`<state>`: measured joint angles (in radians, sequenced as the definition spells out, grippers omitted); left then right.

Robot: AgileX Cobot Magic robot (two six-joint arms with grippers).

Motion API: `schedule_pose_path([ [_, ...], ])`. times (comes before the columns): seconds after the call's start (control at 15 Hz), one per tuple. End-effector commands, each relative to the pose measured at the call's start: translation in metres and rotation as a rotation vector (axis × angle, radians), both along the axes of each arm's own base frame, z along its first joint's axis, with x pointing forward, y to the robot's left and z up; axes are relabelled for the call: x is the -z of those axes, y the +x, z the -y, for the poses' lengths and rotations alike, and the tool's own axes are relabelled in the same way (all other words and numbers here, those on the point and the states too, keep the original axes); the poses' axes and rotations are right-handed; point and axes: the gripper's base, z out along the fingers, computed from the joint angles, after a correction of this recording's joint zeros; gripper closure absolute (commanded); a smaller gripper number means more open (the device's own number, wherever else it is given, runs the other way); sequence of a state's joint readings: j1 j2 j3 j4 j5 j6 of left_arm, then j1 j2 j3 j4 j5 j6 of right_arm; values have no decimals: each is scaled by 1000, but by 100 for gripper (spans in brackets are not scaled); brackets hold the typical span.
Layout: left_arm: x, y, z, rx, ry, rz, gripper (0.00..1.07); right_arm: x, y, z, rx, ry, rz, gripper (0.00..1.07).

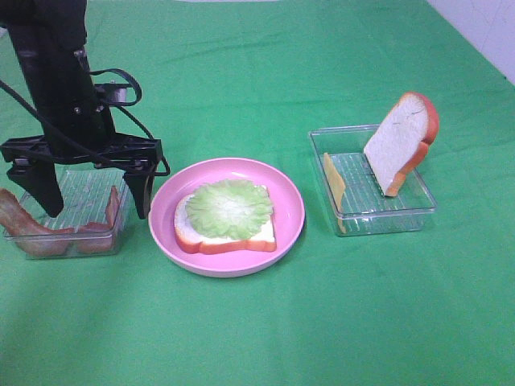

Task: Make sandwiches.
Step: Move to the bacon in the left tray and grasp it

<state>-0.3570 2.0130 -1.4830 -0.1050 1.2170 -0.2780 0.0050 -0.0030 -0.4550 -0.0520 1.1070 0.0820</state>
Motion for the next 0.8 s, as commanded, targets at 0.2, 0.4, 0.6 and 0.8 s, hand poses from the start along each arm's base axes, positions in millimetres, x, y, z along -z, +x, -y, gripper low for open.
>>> schedule_pose_path([
  [0.2,9,8,1,-2,-5,74,9,1,-4,0,-4,-4,33,31],
  [0.4,17,12,2,-1,-2,83,9,1,-4,0,-4,-4,33,31],
  [0.6,22,13,3,-2,-4,86,9,1,-4,0,-4,-4,33,31],
  [0.8,22,10,2,2,8,50,25,1,-4,0,-4,-4,33,31],
])
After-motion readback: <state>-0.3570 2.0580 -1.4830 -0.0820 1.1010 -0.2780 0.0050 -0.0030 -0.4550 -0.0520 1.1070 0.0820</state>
